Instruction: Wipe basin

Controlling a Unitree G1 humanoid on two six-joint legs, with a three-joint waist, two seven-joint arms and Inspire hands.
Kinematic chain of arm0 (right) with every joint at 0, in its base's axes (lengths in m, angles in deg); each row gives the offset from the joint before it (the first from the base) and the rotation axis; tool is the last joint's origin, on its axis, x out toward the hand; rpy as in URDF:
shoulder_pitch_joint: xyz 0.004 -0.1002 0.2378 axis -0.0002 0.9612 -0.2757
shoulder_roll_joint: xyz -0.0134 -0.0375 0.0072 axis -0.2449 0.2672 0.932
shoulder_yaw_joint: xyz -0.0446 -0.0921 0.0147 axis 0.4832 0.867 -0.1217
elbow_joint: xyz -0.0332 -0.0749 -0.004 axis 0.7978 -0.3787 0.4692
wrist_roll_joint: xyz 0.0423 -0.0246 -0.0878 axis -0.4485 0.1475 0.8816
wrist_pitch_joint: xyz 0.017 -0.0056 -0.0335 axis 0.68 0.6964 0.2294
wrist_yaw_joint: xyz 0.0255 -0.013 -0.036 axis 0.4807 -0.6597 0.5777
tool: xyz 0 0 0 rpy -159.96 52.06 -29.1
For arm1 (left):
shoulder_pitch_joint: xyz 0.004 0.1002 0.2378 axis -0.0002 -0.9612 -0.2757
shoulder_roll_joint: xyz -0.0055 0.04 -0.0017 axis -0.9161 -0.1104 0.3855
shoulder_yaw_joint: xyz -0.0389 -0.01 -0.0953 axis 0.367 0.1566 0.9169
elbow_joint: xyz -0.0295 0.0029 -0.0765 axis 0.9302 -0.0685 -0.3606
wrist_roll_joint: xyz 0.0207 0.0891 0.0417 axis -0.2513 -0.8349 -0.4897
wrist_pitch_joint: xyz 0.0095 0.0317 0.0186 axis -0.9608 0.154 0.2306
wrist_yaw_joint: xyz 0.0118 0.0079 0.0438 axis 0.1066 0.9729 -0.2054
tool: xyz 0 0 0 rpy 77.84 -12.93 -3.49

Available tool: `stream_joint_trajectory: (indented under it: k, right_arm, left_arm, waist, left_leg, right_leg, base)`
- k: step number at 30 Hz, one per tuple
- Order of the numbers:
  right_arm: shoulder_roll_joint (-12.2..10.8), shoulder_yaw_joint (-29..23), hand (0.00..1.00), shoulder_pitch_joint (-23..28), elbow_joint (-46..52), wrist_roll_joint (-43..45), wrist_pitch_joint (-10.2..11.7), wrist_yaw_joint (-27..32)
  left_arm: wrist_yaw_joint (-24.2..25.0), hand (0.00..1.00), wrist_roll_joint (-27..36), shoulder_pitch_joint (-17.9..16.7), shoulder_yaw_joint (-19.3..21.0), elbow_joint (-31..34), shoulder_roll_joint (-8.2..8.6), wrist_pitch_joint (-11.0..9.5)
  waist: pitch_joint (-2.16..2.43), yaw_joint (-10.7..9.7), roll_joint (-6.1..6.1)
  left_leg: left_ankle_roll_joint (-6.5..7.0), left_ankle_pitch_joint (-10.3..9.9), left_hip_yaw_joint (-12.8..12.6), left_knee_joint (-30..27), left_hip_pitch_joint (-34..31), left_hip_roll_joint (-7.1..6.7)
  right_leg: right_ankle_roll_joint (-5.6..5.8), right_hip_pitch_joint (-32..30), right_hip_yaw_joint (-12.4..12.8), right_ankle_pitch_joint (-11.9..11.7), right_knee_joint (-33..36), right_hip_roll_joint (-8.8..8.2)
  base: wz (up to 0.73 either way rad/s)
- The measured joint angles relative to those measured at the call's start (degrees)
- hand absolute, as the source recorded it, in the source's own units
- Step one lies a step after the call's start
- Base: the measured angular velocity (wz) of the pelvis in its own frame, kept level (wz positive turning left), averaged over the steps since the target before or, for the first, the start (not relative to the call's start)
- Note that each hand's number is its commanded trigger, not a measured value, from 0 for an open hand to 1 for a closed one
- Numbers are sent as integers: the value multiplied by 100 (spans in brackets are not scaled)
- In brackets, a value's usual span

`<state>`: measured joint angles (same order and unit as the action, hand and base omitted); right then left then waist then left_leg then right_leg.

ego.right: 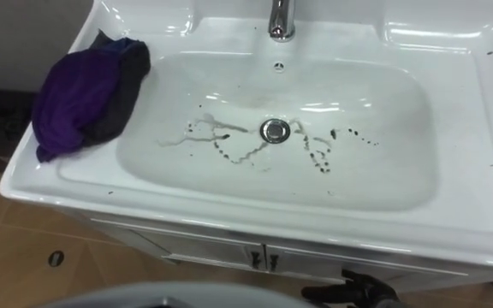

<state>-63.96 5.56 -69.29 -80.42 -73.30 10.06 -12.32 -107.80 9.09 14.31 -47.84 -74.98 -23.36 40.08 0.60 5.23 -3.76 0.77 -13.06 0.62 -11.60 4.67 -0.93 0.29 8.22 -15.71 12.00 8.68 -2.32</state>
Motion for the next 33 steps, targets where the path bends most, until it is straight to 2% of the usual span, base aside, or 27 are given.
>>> stream_joint_trajectory:
  k: [5, 7, 10, 14, 16, 19, 23, 27, 33]
  right_arm:
    - [-20, -55, 0, 91, 62, 9, 11, 47]
    - [-19, -51, 0, 99, 55, 13, 52, 77]
    - [-18, -50, 0, 102, 43, 13, 67, 120]
    - [-20, -105, 0, 111, 18, 16, 124, 96]
    - [-30, -126, 0, 84, -6, 12, 191, 65]
    - [-22, -161, 0, 55, -6, 13, 217, 36]
    - [-20, -161, 0, 48, 1, 8, 269, 20]
    - [-20, -165, 0, 35, -1, 9, 325, -15]
    - [-13, -170, 0, 12, -12, 10, 373, -24]
  left_arm:
    - [-71, 0, 9, 101, 44, 651, -228, -47]
    - [-191, 0, -29, 188, 41, 815, -442, -153]
    - [-309, 0, -108, 307, 42, 935, -723, -176]
    - [-348, 0, -728, 307, 45, 1415, -737, -180]
    - [-344, 0, -1182, 305, 26, 1871, -736, -178]
    - [-317, 0, -1557, 306, -26, 2296, -736, -178]
    - [-213, 0, -1675, 299, -135, 2596, -733, -175]
    - [12, 0, -1748, 311, -353, 2711, -726, -174]
    - [456, 0, -2134, 313, -818, 3004, -724, -119]
  waist:
    - [-10, -10, 28]
    - [-13, -11, 34]
    - [-15, -14, 25]
    - [-30, -50, 17]
    - [-74, -139, 23]
    - [-106, -243, 1]
    - [-90, -362, -36]
    - [-74, -411, -6]
    - [-90, -547, -21]
  left_leg:
    - [4, 3, 9, -23, -3, -8]
    - [15, 10, 8, -23, -3, -21]
    - [25, 15, -9, -20, 0, -30]
    - [33, 17, 27, -11, 5, -42]
    - [34, 17, 74, -8, 0, -50]
    - [36, 18, 70, 30, 8, -52]
    - [41, 22, 31, 34, 22, -52]
    - [41, 23, 18, 34, 15, -54]
    - [41, 23, 15, 35, 6, -62]
  right_leg:
    - [1, 2, 12, 1, -2, -9]
    - [5, 0, 16, 2, 1, -19]
    - [16, 1, 30, -3, 5, -28]
    - [30, 5, 62, -5, 0, -36]
    - [31, 7, 47, -6, -5, -33]
    - [31, -14, 71, -6, -7, -32]
    - [31, -37, 121, -6, -6, -33]
    - [32, -77, 159, -7, -1, -37]
    - [41, -61, 143, -13, -4, -45]
  base:
    - [0]
    - [0]
    - [0]
    - [1]
    - [6]
    - [-5]
    - [-9]
    - [-9]
    - [2]
